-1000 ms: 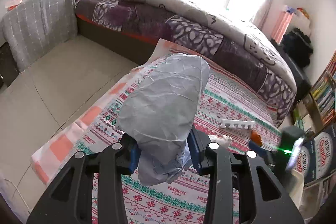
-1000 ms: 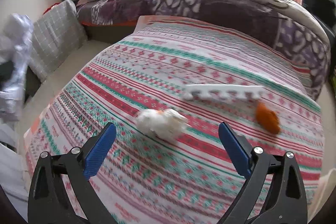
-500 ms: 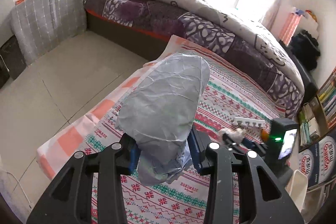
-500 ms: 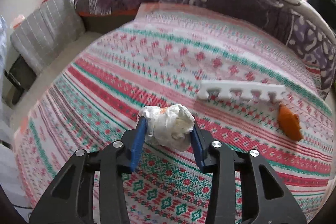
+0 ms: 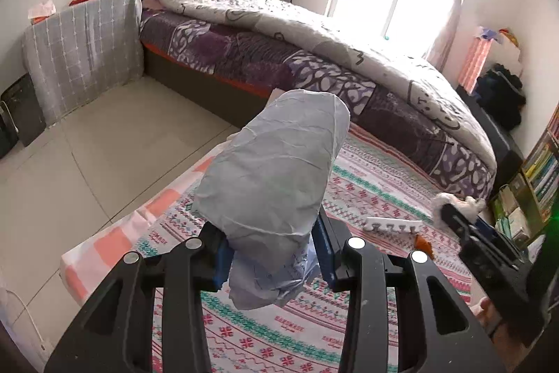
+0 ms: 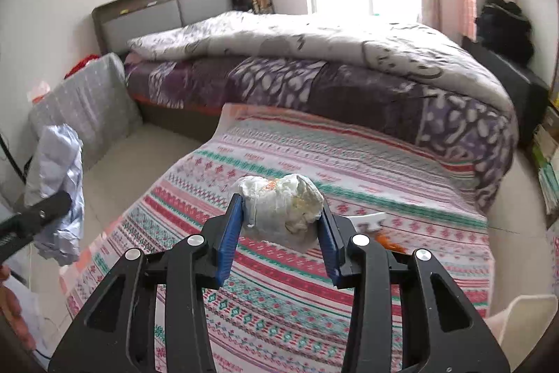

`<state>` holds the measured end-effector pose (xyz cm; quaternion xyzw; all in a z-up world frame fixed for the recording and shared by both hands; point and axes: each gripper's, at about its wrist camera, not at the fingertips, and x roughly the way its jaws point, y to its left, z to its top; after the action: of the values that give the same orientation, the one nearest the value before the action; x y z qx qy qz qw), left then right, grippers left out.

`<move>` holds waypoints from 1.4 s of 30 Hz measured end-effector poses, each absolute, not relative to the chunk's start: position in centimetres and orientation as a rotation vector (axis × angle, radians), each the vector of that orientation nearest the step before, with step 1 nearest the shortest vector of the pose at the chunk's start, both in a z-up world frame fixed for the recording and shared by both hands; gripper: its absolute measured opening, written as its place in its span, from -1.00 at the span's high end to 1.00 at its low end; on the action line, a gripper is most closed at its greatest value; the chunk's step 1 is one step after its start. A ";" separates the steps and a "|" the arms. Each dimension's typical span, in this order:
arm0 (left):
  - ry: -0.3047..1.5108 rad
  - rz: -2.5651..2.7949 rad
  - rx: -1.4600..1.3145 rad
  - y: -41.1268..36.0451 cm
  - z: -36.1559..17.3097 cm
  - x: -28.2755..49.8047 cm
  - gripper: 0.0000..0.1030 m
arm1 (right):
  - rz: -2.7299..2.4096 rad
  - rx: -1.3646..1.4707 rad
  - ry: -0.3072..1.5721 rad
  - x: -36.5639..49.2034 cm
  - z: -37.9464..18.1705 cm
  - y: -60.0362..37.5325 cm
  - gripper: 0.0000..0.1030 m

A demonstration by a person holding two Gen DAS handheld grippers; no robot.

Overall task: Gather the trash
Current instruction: 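Carry the tissue bundle into the bin and open the right gripper while the left drops the plastic bag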

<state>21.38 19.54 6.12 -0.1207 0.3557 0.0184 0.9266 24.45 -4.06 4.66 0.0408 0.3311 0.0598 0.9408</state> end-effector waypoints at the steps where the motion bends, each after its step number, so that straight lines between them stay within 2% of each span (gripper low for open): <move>1: 0.725 0.034 -0.249 19.2 6.3 21.2 0.23 | 0.113 0.096 0.673 24.0 5.0 -4.7 0.24; 7: 0.707 -0.001 -0.226 17.0 6.8 20.3 0.22 | 0.044 0.149 0.641 20.8 5.9 -8.6 0.24; 22: 0.739 -0.076 -0.161 10.4 5.7 19.8 0.22 | -0.080 0.247 0.651 16.8 3.7 -18.4 0.23; 42: 0.732 -0.294 -0.098 -3.2 6.4 18.4 0.22 | -0.259 0.366 0.641 12.1 4.7 -28.9 0.22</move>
<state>18.44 -3.21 6.39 -0.0475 0.3565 -0.1431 0.9220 12.11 -28.85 4.74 0.1784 0.3126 -0.1263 0.9244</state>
